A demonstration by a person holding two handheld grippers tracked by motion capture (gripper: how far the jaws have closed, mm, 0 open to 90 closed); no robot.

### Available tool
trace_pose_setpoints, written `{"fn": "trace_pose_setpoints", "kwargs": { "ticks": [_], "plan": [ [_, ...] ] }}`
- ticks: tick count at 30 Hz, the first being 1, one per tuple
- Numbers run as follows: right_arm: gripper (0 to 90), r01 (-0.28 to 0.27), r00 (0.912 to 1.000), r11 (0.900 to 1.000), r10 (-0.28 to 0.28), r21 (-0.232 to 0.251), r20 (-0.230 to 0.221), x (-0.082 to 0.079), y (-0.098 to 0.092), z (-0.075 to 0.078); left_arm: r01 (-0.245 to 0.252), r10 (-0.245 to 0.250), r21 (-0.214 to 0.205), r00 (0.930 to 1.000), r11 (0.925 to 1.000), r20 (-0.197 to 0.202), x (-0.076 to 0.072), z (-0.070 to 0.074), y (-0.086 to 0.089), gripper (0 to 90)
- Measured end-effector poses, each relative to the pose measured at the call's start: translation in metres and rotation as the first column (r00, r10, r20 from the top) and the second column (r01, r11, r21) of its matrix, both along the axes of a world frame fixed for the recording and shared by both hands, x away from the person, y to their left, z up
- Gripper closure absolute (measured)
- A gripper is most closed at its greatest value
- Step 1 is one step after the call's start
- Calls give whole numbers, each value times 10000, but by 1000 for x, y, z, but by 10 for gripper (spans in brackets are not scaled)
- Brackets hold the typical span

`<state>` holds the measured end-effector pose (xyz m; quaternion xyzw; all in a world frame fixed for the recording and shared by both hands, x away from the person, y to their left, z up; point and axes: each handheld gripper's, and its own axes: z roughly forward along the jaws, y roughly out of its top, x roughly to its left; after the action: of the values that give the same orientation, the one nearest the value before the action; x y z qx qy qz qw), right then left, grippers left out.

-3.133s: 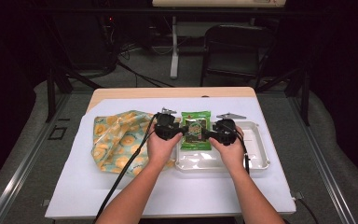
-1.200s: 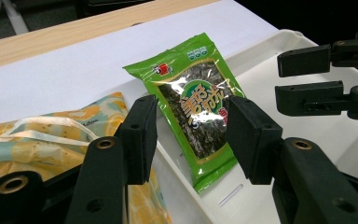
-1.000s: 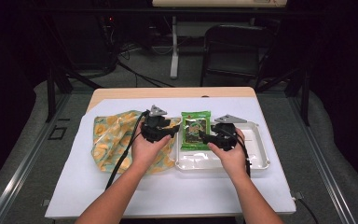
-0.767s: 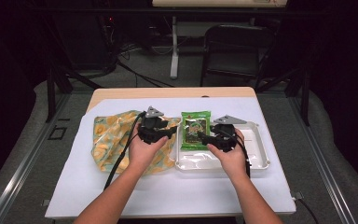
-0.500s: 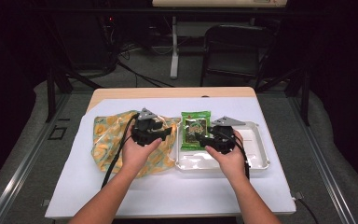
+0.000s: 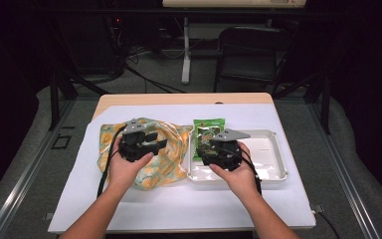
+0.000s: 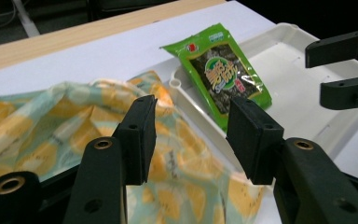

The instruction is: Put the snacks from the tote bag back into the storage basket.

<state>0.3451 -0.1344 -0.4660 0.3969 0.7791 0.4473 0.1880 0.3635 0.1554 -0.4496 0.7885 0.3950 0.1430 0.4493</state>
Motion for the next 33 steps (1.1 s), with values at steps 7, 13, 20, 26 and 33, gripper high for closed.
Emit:
{"fn": "trace_pose_setpoints", "kwargs": {
  "ticks": [7, 13, 20, 26, 33],
  "plan": [
    [412, -690, 9976, 9976, 690, 88, -9, -22, 2, -8, -371, 368, 358, 9993, 9987, 106, -14, -10, 31, 512],
    [412, -1180, 9930, 9930, 1179, 83, 77, -38, 4, -19, -723, 710, 617, 9972, 9955, 225, -29, -21, 55, 490],
    [413, -1535, 9875, 9881, 1534, 17, 358, -54, 6, -30, -1109, 1097, 670, 9937, 9916, 210, -46, -35, 78, 475],
    [414, -2021, 9782, 9794, 2020, -20, 487, -65, 6, -41, -1037, 1034, 525, 9946, 9932, 76, -55, -44, 83, 471],
    [440, -2442, 9683, 9697, 2441, -46, 528, -77, 13, -54, -959, 957, 820, 9954, 9920, 65, -63, -57, 79, 471]
  ]
}}
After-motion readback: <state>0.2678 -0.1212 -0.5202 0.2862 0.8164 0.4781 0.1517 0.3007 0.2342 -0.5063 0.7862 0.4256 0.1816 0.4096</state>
